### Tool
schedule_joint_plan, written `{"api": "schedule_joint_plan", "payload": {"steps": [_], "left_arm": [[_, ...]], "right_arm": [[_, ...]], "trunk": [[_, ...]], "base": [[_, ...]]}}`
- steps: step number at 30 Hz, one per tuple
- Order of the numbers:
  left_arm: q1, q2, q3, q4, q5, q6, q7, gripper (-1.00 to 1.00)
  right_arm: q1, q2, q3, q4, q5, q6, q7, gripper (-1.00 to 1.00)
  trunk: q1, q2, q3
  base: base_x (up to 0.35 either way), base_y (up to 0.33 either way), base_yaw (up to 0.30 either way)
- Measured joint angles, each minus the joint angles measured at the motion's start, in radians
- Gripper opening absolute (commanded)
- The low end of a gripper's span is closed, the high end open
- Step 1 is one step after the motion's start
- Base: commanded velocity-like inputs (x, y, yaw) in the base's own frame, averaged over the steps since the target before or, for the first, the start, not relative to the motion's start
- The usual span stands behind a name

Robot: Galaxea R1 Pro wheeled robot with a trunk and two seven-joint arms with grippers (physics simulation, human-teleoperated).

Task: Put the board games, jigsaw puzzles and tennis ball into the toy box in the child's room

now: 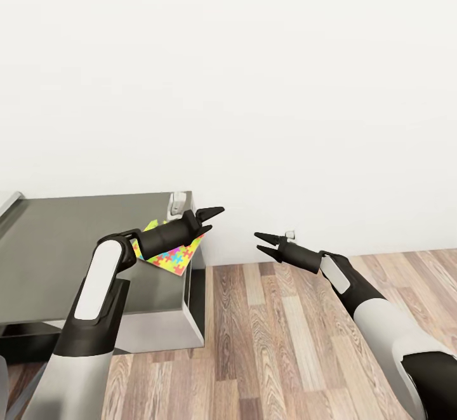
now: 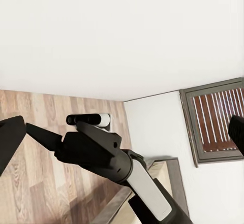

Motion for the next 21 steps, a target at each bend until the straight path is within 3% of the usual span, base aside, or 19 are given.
{"api": "schedule_joint_plan", "payload": {"steps": [21], "left_arm": [[0.000,-0.004,-0.001,0.000,0.000,0.010,-0.023,1.00]], "right_arm": [[-0.031,-0.013,-0.007,0.008,-0.001,-0.004,-0.020,1.00]], "trunk": [[0.000,0.000,0.000]], "base": [[0.000,0.000,0.000]]}}
